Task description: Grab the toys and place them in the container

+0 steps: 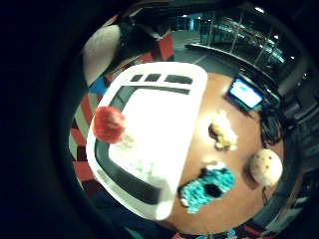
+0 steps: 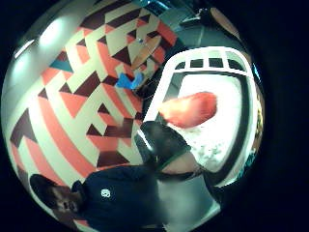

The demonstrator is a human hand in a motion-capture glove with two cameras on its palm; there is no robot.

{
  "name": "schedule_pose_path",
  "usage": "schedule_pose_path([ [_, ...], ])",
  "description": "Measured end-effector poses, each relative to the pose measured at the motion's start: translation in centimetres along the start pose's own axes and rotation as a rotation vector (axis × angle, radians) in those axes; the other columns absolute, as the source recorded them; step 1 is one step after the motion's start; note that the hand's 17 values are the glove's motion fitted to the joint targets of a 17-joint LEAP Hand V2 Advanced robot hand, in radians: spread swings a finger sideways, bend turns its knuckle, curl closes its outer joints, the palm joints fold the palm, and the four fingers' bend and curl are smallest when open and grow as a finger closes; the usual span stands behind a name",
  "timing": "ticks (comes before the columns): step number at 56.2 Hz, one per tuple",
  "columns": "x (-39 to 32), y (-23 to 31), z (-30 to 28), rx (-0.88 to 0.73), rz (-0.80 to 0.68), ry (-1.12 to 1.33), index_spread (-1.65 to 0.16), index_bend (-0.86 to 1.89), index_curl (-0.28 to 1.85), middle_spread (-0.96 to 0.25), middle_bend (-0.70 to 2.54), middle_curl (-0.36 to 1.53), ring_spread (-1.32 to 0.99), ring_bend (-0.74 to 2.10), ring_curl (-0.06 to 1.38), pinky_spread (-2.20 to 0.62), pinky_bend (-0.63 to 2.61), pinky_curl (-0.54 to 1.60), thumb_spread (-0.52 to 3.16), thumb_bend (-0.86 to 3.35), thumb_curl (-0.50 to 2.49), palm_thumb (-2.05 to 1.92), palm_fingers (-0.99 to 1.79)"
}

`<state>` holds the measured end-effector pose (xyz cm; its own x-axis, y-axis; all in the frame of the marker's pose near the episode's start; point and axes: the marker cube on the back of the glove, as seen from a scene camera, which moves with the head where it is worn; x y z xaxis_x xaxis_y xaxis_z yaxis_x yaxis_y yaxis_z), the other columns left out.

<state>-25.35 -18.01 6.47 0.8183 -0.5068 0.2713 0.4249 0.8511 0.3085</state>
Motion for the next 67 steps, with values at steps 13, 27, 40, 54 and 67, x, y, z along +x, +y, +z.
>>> schedule_pose_path([
  [13, 11.9, 6.4, -7.0, 0.019, 0.204, 0.229, -0.29, 0.35, 0.58, -0.06, 0.52, 0.5, -0.13, 0.68, 0.3, 0.01, 0.66, 0.43, 1.22, -0.03, 0.45, -0.02, 0.02],
  [27, 24.3, 9.6, -7.7, -0.094, 0.43, 0.372, -0.32, 0.32, 0.56, -0.08, 0.43, 0.47, -0.11, 0.54, 0.26, 0.03, 0.67, 0.41, 1.27, -0.01, 0.38, 0.0, -0.05],
  [40, 29.7, 11.0, -2.1, -0.335, 0.522, 0.493, -0.35, 0.17, 0.5, -0.09, 0.24, 0.41, -0.07, 0.38, 0.22, 0.04, 0.73, 0.41, 1.28, 0.0, 0.36, 0.06, -0.09],
  [54, 32.6, 10.0, -0.7, -0.186, 0.447, 0.517, -0.35, 0.13, 0.4, -0.12, 0.27, 0.4, -0.16, 0.74, 0.3, -0.05, 0.88, 0.41, 1.22, 0.19, 0.45, 0.53, 0.43],
  [67, 32.9, 8.3, -0.6, -0.019, 0.436, 0.396, -0.35, 0.25, 0.47, -0.27, 0.64, 0.58, -0.36, 1.09, 0.45, -0.3, 0.95, 0.46, 0.79, 0.22, 0.61, 0.78, 1.01],
])
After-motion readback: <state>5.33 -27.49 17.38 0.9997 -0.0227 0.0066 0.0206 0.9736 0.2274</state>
